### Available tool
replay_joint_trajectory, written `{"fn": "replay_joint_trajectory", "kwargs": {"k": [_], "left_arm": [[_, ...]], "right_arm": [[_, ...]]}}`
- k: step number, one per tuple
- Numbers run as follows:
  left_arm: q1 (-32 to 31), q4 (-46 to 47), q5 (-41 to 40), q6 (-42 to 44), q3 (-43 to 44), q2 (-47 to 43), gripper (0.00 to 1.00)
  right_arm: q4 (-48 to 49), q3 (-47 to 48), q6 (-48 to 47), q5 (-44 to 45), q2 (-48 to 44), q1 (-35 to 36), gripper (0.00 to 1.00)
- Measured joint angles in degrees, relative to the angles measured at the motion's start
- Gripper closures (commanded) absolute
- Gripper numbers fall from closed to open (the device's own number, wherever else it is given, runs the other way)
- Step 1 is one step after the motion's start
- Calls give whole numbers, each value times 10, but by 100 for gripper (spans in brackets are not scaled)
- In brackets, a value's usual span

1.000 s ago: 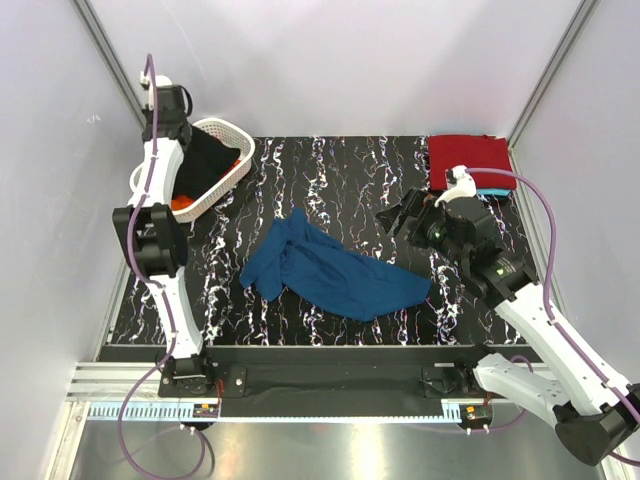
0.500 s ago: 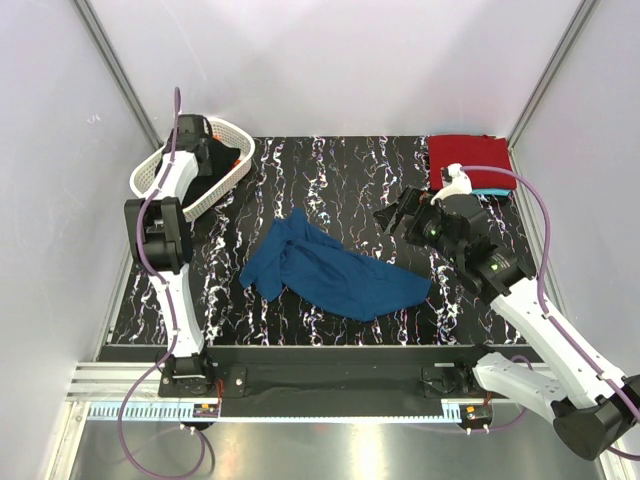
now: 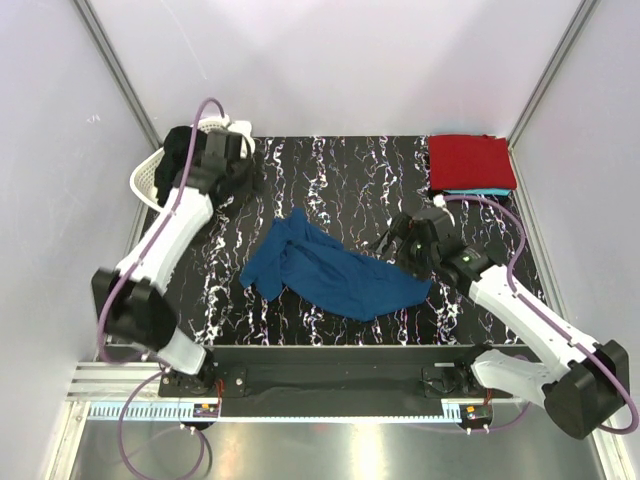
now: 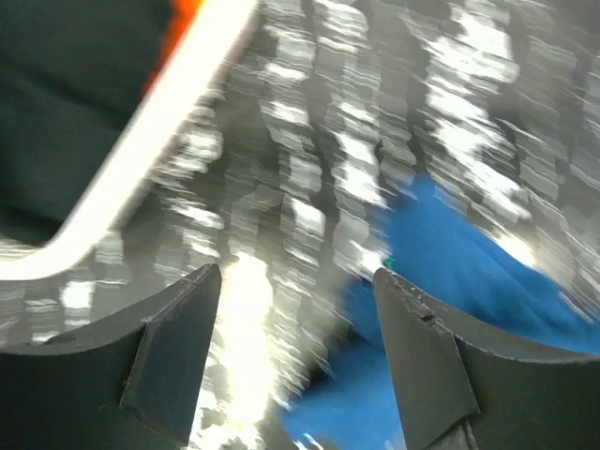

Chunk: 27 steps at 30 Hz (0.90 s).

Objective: Fold and stack the t-shirts
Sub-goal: Flatten the tshirt out

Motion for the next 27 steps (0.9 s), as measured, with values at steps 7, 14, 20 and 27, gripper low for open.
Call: {"fn": "replay_joint_trajectory", "kwargs": {"k": [7, 14, 20, 27], "left_arm": [[-47, 6, 130, -38, -196, -153, 28], [-71, 7, 217, -50, -316, -209, 29], [-77, 23, 235, -71, -365, -211, 27], [-77, 41, 210, -89, -348, -169, 26]], "right_arm": [[-76, -63, 136, 23, 2, -22, 10], [-117, -112, 188, 47, -49, -94, 12], [-116, -103, 188, 55, -26, -110, 11], [-96, -83, 143, 61, 89, -177, 22]]}}
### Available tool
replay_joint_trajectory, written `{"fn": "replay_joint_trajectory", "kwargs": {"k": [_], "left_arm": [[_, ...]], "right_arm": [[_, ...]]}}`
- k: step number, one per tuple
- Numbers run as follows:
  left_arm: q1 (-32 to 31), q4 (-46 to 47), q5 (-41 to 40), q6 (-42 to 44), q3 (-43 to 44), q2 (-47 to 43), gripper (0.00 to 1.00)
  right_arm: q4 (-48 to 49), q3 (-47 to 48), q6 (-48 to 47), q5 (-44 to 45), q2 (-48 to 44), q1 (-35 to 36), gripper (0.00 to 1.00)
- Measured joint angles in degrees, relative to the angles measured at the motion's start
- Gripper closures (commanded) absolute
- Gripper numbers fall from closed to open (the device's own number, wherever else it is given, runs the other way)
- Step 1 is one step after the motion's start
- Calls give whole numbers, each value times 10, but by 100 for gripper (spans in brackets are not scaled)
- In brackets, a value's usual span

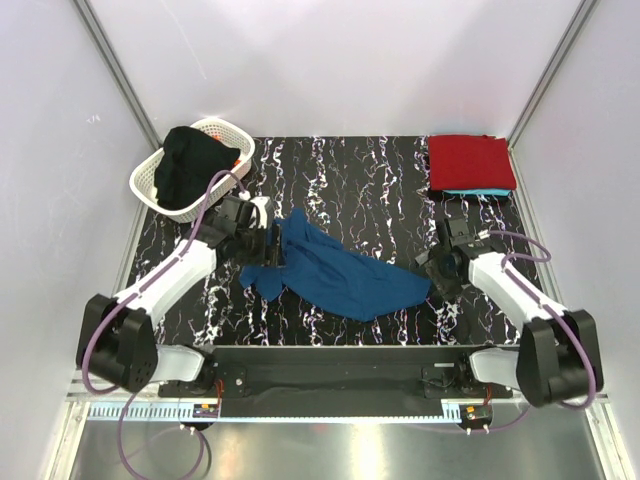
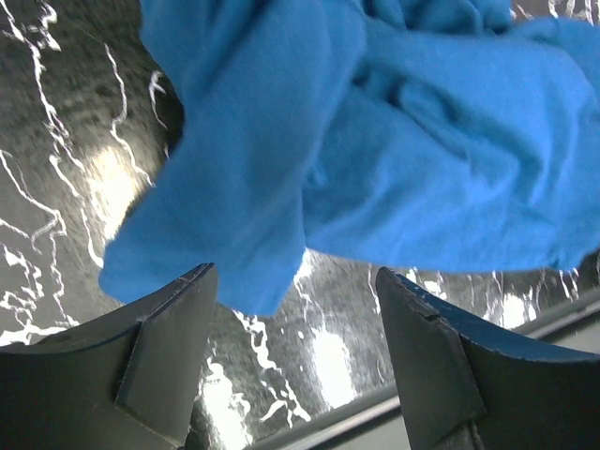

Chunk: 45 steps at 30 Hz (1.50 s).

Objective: Fold and stack the t-shirts
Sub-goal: Flatten the tshirt out

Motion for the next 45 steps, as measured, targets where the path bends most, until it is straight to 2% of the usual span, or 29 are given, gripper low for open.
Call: {"fn": "replay_joint_trajectory", "kwargs": {"k": [5, 8, 12, 13, 17, 20, 26, 30, 33, 34, 36, 39, 45], "left_arm": [[0, 13, -6, -2, 33, 64, 28], [0, 17, -7, -3, 44, 94, 34], [0, 19, -7, -7, 52, 116, 59], [0, 19, -7, -7, 54, 118, 73], [0, 19, -8, -6, 60, 118, 100], [0, 19, -9, -2, 65, 120, 100], [0, 17, -9, -2, 81, 133, 100], [0, 16, -8, -2, 95, 140, 100], [0, 16, -9, -3, 107, 142, 100], [0, 16, -10, -3, 111, 142, 100], [0, 16, -12, -4, 118, 142, 100], [-1, 16, -15, -7, 130, 143, 100], [0, 17, -14, -16, 170, 169, 100]], "right_arm": [[22, 7, -23, -3, 39, -19, 23], [33, 7, -26, -4, 50, -19, 28], [57, 7, -33, -3, 81, -21, 39], [64, 7, -34, -3, 90, -21, 43], [88, 6, -41, -7, 121, -21, 44], [92, 9, -43, -10, 127, -21, 38], [91, 18, -49, -14, 138, -22, 41], [89, 30, -53, -14, 153, -22, 52], [89, 39, -56, -14, 165, -22, 64], [89, 43, -59, -14, 170, -22, 73], [89, 52, -64, -16, 182, -22, 80], [90, 67, -73, -17, 199, -23, 100], [97, 92, -96, -20, 223, -26, 100]]}}
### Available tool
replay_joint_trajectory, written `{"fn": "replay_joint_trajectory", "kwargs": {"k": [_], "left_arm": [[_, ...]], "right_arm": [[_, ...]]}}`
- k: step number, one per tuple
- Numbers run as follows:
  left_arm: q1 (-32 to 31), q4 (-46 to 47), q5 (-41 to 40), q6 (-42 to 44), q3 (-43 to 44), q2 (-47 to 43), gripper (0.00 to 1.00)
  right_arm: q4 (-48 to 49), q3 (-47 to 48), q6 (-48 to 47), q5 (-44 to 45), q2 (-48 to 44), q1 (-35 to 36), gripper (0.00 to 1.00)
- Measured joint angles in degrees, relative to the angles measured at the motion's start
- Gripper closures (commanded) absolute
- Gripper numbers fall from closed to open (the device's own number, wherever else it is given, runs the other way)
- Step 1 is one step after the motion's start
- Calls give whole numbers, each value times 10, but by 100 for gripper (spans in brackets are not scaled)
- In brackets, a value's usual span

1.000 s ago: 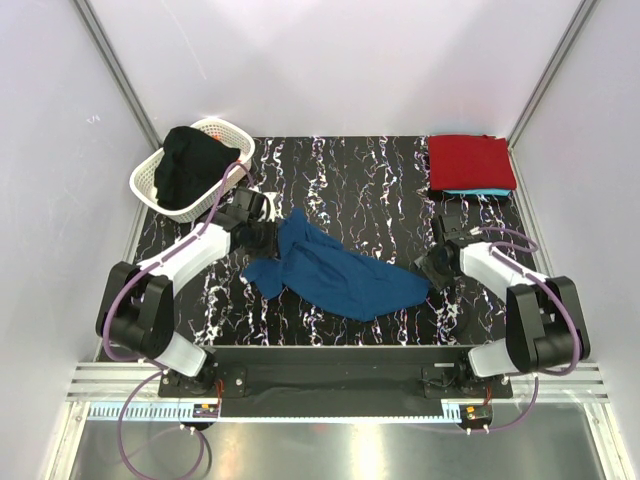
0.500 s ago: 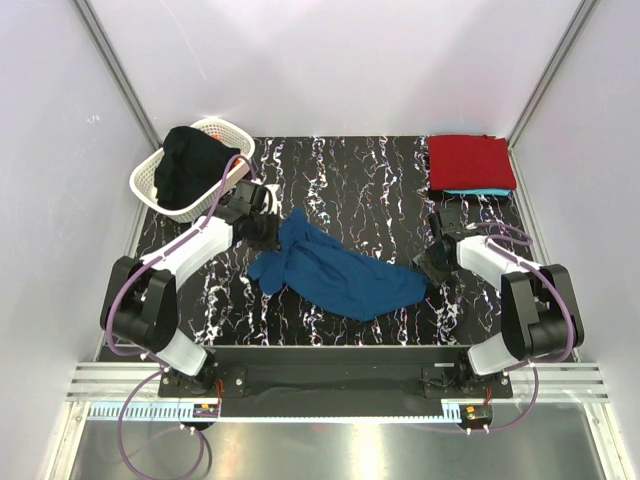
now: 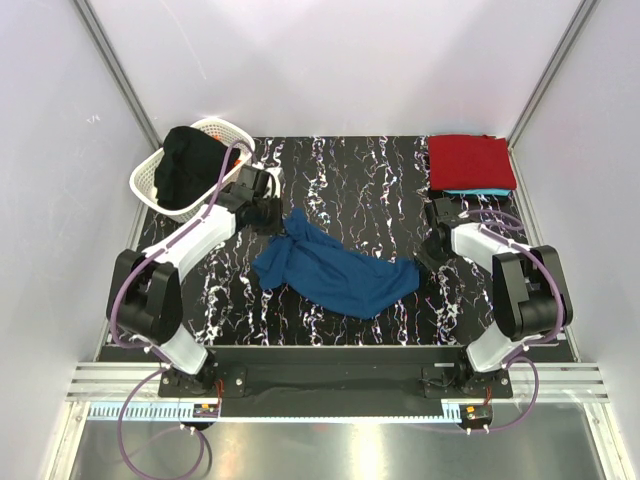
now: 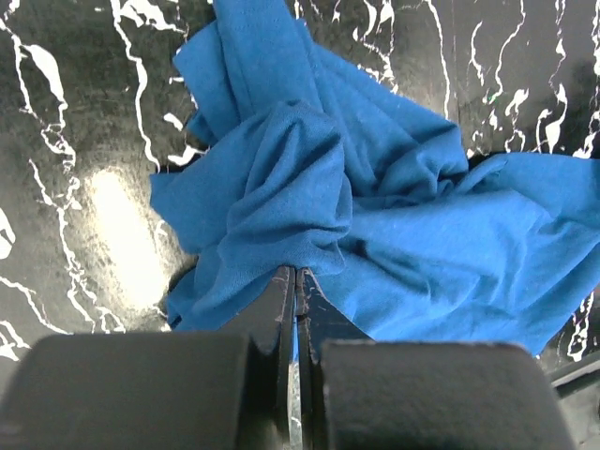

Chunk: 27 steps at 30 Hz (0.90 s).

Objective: Fold and stack the t-shirts
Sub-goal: Flatten the tshirt out

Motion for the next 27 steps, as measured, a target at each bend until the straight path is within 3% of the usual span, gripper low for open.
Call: {"fn": "replay_joint_trajectory", "kwargs": {"k": [7, 13, 19, 23, 27], "left_arm": [[0, -7, 4, -5, 89, 47, 100], [0, 3, -7, -17, 189, 54, 100], [0, 6, -8, -24, 179, 53, 100], [0, -3, -8, -24, 162, 55, 100], [0, 0, -8, -24, 148, 55, 100]], "right_arm": [[3, 50, -56, 26, 1, -8, 100], [0, 143, -97, 71, -64, -15, 100], [2, 150, -113, 69, -94, -29, 100], [-6, 140, -128, 58, -83, -31, 71], [-15, 141, -154, 15, -21, -40, 68]]}}
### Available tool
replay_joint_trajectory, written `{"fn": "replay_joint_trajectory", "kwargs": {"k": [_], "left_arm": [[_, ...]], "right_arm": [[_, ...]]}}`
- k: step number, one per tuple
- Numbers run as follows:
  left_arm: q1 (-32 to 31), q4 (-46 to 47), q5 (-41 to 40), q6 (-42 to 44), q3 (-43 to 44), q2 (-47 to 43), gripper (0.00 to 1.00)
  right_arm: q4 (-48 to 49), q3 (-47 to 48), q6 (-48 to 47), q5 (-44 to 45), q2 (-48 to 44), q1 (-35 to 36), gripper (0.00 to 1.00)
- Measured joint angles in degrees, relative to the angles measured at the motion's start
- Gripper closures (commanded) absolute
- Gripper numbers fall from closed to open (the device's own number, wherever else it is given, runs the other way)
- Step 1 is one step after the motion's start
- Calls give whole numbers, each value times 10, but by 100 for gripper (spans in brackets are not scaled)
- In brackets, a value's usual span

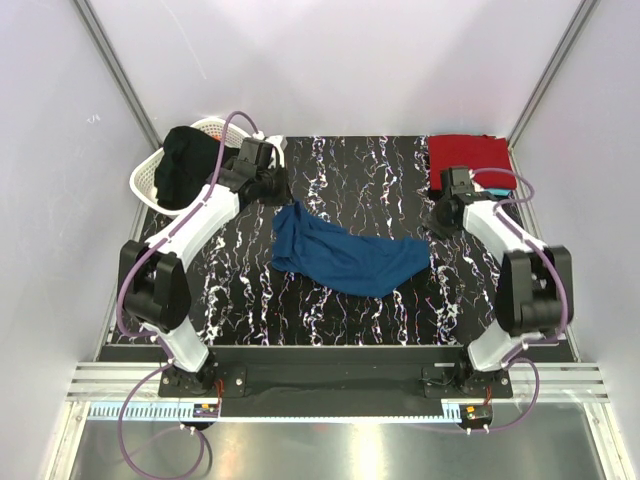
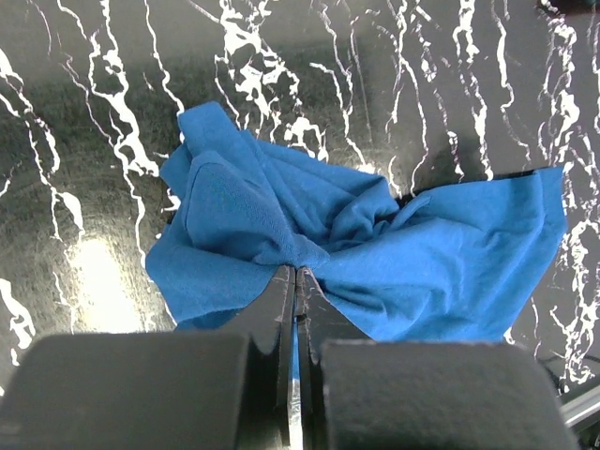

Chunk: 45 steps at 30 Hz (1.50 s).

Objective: Fold and stack the t-shirts
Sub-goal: Flatten the tshirt out

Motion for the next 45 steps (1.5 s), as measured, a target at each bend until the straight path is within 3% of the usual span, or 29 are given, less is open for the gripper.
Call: {"fn": "replay_joint_trajectory", "kwargs": {"k": [7, 22, 26, 27, 29, 40, 45], "left_arm": [[0, -2, 0, 0, -33, 0, 100], [2, -1, 8, 1, -39, 0, 100], [2, -1, 8, 1, -39, 0, 100], [2, -1, 8, 1, -39, 0, 100], [2, 0, 8, 1, -39, 0, 100], [2, 2, 8, 0, -34, 1, 100], [2, 2, 19, -11, 78, 47, 100]], "right_arm": [[-17, 0, -45, -66, 131, -32, 58], [-17, 50, -143, -116, 176, -42, 57], [-17, 54, -153, -115, 179, -42, 71], [-17, 55, -155, -114, 181, -42, 85], [-19, 62, -161, -111, 189, -42, 98], [-31, 100, -179, -96, 208, -42, 100], [-71, 150, -178, -50, 173, -42, 100]]}}
